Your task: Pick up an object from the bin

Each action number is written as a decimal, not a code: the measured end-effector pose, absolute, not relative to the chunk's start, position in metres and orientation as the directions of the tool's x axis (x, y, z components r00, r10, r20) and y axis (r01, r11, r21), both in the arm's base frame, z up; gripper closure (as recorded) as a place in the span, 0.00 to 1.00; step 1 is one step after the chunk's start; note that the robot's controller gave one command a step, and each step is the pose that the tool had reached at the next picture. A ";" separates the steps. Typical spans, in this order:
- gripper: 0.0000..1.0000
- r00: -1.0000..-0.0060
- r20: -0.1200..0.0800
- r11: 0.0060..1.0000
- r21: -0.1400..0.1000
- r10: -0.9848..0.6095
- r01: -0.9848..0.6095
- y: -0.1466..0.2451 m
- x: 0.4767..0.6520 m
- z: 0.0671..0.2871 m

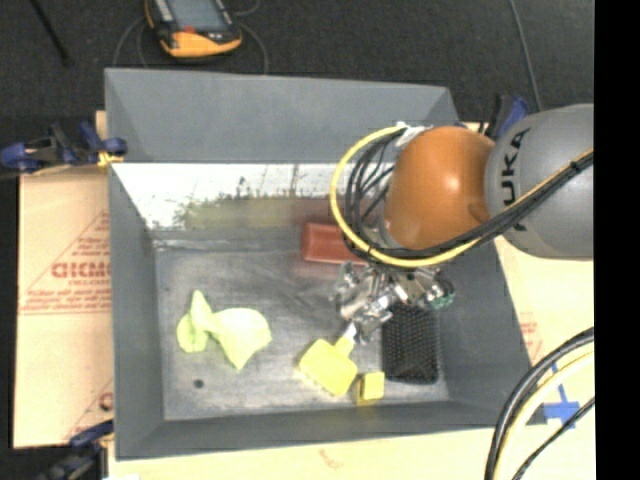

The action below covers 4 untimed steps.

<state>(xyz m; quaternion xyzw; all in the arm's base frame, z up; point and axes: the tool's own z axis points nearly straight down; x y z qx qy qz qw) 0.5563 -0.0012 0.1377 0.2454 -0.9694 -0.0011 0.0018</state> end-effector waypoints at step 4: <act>1.00 -0.777 -0.005 0.778 -0.002 -0.629 -0.629 -0.027 0.549 0.211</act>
Offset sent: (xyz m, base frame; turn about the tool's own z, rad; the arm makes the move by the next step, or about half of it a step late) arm -0.0020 -0.0177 0.0647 0.0228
